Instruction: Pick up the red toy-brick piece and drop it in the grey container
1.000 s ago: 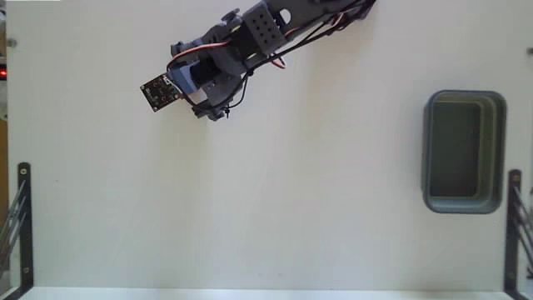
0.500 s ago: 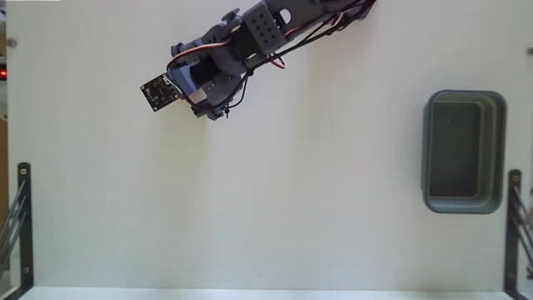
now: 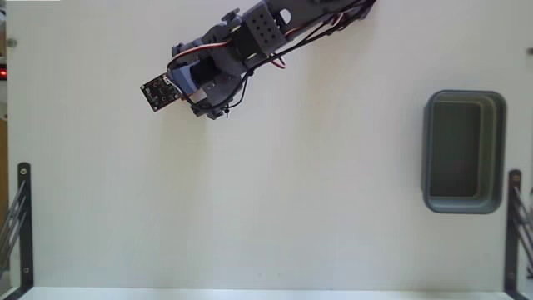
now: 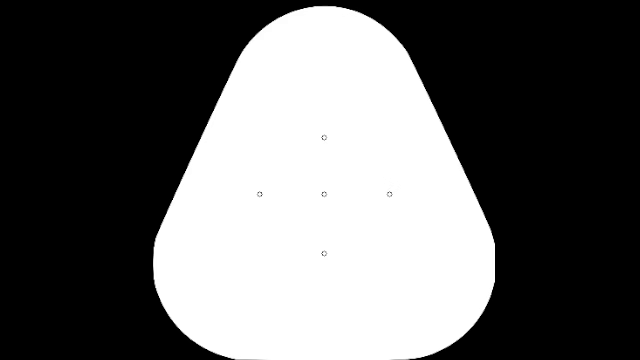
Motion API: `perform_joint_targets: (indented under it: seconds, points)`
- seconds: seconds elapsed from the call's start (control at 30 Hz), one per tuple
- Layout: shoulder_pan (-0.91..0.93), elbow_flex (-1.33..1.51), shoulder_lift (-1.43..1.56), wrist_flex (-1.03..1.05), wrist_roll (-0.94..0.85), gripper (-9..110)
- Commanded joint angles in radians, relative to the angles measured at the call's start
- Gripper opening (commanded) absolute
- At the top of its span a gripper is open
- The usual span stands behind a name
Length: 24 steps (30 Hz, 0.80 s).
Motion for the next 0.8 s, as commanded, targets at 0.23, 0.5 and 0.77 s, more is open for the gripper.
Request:
perform_joint_targets:
  seconds: [0.23, 0.5, 0.77]
  points:
    - [0.021, 0.010, 0.013, -0.010, 0.002, 76]
    - [0.021, 0.010, 0.013, -0.010, 0.002, 74]
    - [0.021, 0.010, 0.013, -0.010, 0.002, 72]
